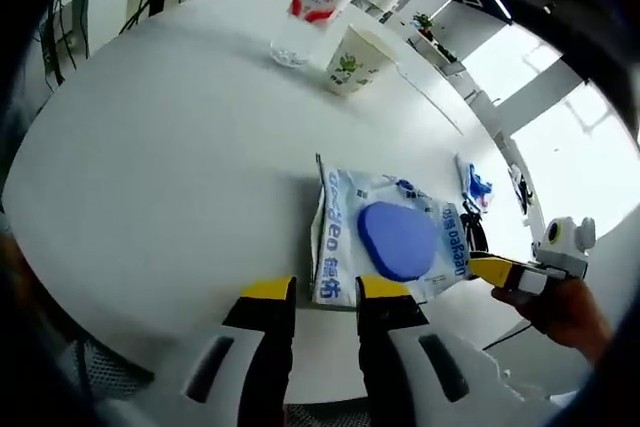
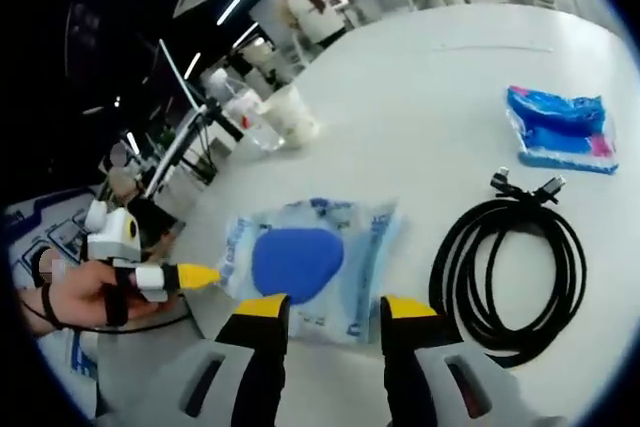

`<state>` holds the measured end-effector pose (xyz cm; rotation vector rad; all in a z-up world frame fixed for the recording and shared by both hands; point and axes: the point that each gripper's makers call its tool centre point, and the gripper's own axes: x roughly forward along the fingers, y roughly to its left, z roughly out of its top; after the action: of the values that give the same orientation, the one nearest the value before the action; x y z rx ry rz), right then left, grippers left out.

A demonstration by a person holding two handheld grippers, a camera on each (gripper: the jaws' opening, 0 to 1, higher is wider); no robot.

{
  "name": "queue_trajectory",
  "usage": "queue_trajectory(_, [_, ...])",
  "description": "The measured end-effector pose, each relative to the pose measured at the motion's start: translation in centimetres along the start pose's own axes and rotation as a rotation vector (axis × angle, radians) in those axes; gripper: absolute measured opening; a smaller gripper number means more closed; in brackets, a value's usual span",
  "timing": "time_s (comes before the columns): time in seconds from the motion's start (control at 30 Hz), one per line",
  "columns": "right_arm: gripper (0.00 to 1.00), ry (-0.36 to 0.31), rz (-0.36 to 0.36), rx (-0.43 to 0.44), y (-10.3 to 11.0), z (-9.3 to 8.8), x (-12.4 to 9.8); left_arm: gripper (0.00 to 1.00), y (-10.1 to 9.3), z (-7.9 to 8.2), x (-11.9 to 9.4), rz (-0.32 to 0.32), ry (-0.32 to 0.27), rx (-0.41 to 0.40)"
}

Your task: Arrange the tabletop items into an orderly group along one side of the table until the central work area is clear of visible clutter.

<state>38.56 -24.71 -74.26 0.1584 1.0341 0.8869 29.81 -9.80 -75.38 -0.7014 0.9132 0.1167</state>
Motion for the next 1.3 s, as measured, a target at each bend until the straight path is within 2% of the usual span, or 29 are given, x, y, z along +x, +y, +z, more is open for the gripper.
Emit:
queue_trajectory(0.1, [0.16, 0.008, -0.035, -0.02, -0.6, 0.0, 0.0, 0.03, 0.0, -0.2, 0.2, 0.005, 0.014, 0.008])
queue_trajectory(0.17, [0.01, -0.001, -0.047, -0.038, -0.9, 0.2, -0.2, 0.0, 0.0, -0.3, 0.1, 0.014, 0.018, 0.004])
queue_trajectory(0.27, [0.01, -0.022, -0.018, -0.007, -0.8, 0.6, -0.7, 0.0, -0.4, -0.3, 0.1, 0.0, 0.018, 0.031])
queue_trajectory(0.43, [0.0, -0.046, -0.012, -0.013, -0.6, 1.0, -1.1, 0.0, -1.3, -0.3, 0.1, -0.011, 0.027, 0.08])
queue_trajectory(0.6, [0.0, -0.068, -0.024, -0.025, -0.9, 1.3, -1.9, 0.0, -2.6, 0.2, 0.2, -0.029, 0.022, 0.117])
queue_trajectory(0.7, [0.0, -0.105, -0.038, -0.008, -1.6, 1.6, -2.8, 0.0, -3.4, 0.8, 0.3, -0.041, 0.015, 0.134])
queue_trajectory(0.87, [0.0, -0.132, -0.058, 0.008, -2.5, 1.9, -3.9, 0.0, -5.1, 2.1, 0.8, -0.072, 0.001, 0.149])
queue_trajectory(1.1, [0.0, -0.156, -0.084, 0.029, -3.6, 2.9, -4.1, 0.0, -6.6, 4.1, 2.5, -0.099, -0.015, 0.155])
queue_trajectory(1.23, [0.0, -0.183, -0.093, 0.039, -4.3, 4.7, -4.1, 0.0, -7.7, 6.0, 3.4, -0.123, -0.052, 0.152])
queue_trajectory(1.3, [0.0, -0.196, -0.102, 0.035, -4.7, 5.7, -4.1, 0.0, -8.0, 7.1, 3.9, -0.135, -0.068, 0.124])
